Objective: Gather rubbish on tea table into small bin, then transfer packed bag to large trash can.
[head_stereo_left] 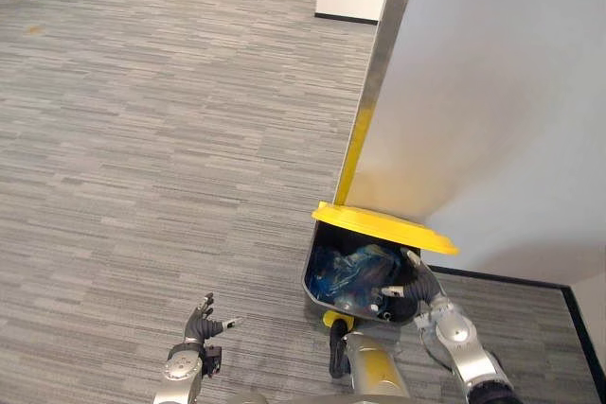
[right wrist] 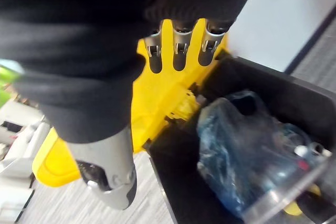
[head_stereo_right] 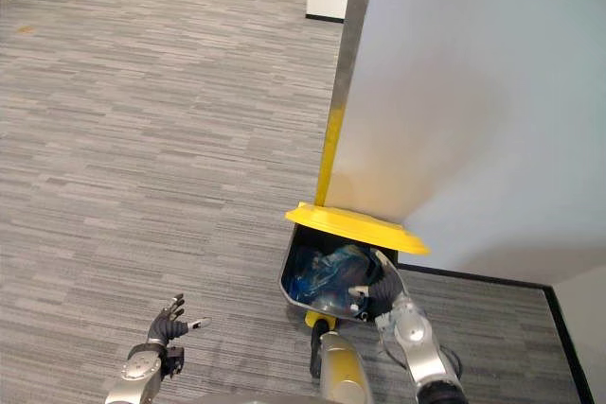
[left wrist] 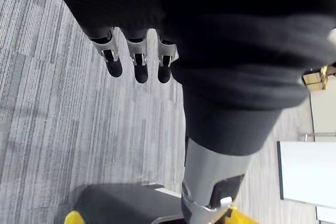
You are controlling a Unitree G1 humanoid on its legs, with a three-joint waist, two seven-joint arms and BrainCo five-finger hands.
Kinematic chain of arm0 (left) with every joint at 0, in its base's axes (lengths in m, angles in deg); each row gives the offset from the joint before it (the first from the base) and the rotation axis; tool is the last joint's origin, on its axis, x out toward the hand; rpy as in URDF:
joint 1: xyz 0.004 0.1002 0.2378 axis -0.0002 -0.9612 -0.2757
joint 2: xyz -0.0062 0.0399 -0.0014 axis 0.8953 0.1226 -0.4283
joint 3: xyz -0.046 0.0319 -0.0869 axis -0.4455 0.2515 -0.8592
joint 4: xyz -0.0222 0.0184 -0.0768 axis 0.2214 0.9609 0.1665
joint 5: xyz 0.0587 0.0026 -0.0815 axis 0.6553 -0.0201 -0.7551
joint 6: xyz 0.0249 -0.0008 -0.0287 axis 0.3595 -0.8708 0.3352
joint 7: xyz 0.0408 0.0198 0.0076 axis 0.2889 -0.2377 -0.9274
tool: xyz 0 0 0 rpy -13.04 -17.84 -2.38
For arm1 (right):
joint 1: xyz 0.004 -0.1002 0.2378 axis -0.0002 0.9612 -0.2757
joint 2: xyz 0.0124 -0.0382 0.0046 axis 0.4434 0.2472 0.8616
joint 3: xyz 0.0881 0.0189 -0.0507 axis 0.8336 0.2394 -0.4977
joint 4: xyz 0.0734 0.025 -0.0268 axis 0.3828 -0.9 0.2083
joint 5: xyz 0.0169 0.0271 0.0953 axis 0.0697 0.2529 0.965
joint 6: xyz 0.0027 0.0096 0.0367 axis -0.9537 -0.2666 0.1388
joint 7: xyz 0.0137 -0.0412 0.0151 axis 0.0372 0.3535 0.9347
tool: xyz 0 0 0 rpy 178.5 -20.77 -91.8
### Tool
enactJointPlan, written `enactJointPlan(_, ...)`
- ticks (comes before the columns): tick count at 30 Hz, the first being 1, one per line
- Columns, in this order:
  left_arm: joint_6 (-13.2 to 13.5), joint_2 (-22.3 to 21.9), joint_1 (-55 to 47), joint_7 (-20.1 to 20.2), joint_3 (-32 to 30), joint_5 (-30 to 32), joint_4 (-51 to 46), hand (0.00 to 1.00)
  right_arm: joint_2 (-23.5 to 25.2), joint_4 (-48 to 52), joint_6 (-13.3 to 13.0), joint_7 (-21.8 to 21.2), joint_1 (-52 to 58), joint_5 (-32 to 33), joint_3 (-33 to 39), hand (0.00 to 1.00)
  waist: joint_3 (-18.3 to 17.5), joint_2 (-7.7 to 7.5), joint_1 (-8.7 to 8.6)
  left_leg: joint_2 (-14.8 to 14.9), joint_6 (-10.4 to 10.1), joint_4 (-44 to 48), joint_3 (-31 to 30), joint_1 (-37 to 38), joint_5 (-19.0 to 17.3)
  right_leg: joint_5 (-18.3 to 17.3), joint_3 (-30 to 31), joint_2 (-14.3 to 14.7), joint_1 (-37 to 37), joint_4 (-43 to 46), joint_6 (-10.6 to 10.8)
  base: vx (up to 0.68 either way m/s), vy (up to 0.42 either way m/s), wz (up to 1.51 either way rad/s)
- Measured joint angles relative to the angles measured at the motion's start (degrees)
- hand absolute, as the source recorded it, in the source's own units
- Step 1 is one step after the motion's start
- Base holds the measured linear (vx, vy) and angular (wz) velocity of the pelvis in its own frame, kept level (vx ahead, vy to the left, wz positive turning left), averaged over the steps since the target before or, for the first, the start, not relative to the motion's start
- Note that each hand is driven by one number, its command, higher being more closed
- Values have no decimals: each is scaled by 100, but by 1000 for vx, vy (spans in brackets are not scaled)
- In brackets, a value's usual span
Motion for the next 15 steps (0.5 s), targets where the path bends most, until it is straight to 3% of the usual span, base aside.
enactJointPlan(3, -74, -50, -98, -20, -24, -6, 18, 0, 225, -359, 28, 6, 295, 221, 325, 0, -16, -17, -8, 14, 76, -42, 177, -61, 129, -330, 6, -119, 177, 2065, -235, -190, 120, -32)
enactJointPlan(5, -93, -96, -134, -93, -33, -9, 2, 0, 334, -388, 76, 12, 392, 275, 440, 0, -64, -41, 14, 44, 43, -18, 341, -231, 190, -361, 139, -153, 527, 2194, -236, -98, -26, -46)
enactJointPlan(6, -109, -67, -116, -109, -62, -9, 4, 0, 385, -397, 100, 12, 414, 281, 495, 0, -85, -78, 60, 83, 1, -33, 423, -289, 222, -371, 110, -75, 477, 2004, -206, -74, -79, -64)
enactJointPlan(7, -167, -183, -106, -105, -205, -13, 26, 0, 452, -460, 111, 35, 389, 289, 609, 0, -54, 55, 52, 140, -83, -320, 544, -276, 451, -314, 13, 93, 496, 1580, -259, -44, -71, -52)
enactJointPlan(8, -172, -231, -107, -112, -245, -14, 38, 0, 454, -537, 117, 51, 395, 289, 619, 0, -64, 77, 41, 161, -83, -568, 608, -193, 627, -330, 15, 170, 581, 1329, -246, -70, -95, -53)
enactJointPlan(9, -166, -290, -22, -111, -302, -12, 108, 0, 447, -780, 119, 72, 383, 284, 669, 0, -124, 141, 2, 219, -89, -1053, 781, -151, 1108, -339, 36, 381, 857, 344, -251, -56, -88, -39)
enactJointPlan(12, -165, -282, 179, -115, -451, -13, 268, 0, 435, -1102, 120, 150, 300, 289, 829, 0, -142, 147, 54, 216, -100, -1246, 935, -246, 1314, -341, 189, 544, 1101, -642, -255, -106, -101, -44)
enactJointPlan(13, -165, -231, 310, -129, -494, -12, 332, 0, 360, -1403, 128, 198, 120, 303, 901, 0, -132, 209, 122, 247, -104, -1347, 1097, -291, 1311, -262, 338, 692, 1257, -1394, -429, -218, -94, -62)
enactJointPlan(14, -169, -220, 389, -125, -492, -12, 438, 0, 319, -1536, 143, 207, 106, 312, 1004, 0, -178, 337, 109, 302, -129, -1428, 1084, -334, 1332, -26, 344, 796, 1317, -1714, -447, -197, -46, -50)
enactJointPlan(15, -168, -204, 410, -125, -492, -12, 472, 0, 299, -1600, 146, 221, 103, 329, 1010, 0, -181, 358, 109, 308, -134, -1437, 1072, -316, 1338, 45, 347, 818, 1371, -1807, -458, -167, -5, -11)
